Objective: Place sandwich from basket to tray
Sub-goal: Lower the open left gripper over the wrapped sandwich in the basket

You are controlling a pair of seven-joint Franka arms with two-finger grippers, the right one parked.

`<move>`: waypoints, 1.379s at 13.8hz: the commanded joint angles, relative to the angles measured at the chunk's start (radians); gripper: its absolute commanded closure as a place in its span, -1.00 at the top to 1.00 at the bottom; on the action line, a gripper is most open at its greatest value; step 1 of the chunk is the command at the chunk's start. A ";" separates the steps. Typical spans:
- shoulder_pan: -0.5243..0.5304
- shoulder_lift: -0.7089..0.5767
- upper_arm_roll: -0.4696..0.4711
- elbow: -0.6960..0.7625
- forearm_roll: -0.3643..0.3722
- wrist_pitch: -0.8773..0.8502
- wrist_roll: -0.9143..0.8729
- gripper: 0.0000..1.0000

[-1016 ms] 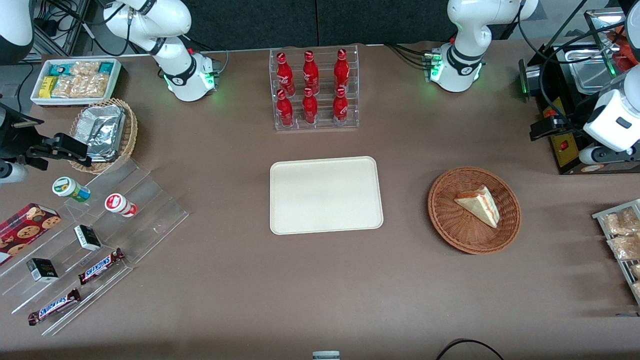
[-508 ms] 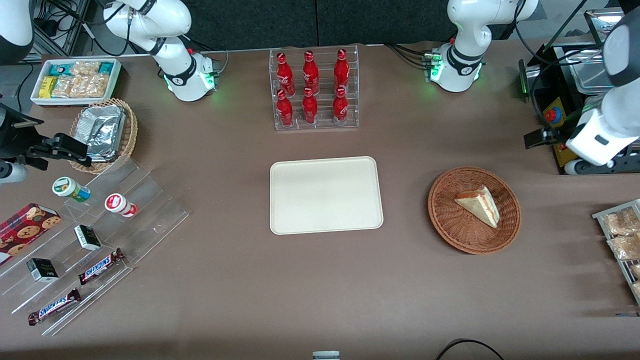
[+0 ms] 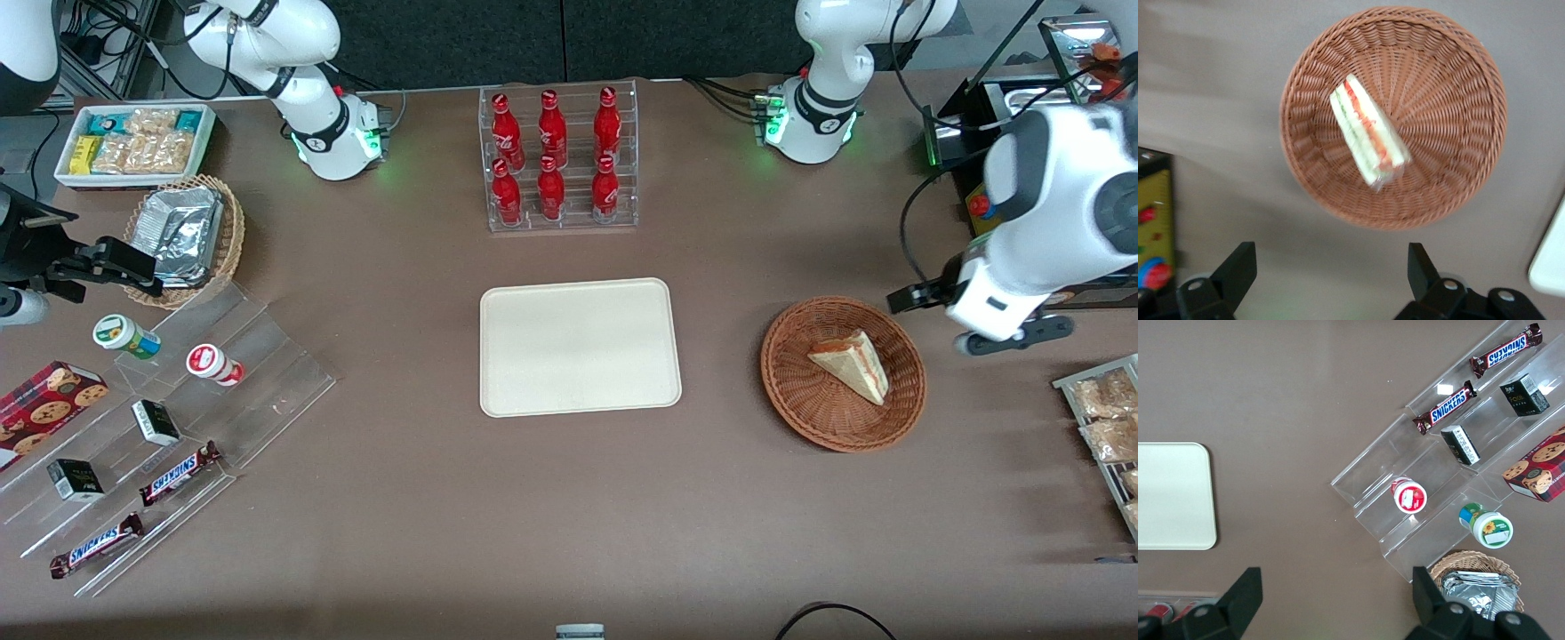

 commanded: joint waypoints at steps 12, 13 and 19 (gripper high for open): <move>0.005 0.090 -0.016 -0.197 -0.040 0.441 -0.291 1.00; 0.005 0.093 -0.016 -0.204 -0.040 0.458 -0.291 1.00; 0.006 0.146 -0.013 -0.241 -0.040 0.585 -0.323 1.00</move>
